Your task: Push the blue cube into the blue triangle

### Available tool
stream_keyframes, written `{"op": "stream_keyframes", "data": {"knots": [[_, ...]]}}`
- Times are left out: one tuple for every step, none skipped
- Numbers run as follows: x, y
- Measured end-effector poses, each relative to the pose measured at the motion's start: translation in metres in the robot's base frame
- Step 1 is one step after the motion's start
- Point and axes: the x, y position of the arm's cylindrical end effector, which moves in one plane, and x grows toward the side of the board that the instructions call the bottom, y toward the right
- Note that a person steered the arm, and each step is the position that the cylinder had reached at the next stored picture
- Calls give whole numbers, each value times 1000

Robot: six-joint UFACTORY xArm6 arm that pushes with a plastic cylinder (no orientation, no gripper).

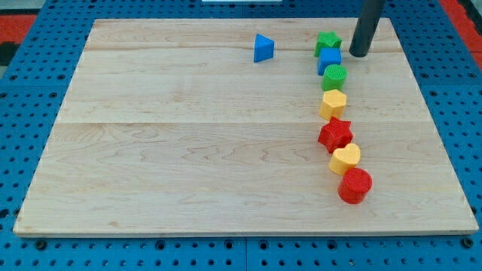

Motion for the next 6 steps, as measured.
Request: {"op": "stream_keyframes", "data": {"knots": [[8,-13],[15,-34],[15,-82],[15,-115],[19,-59],[55,-74]]}}
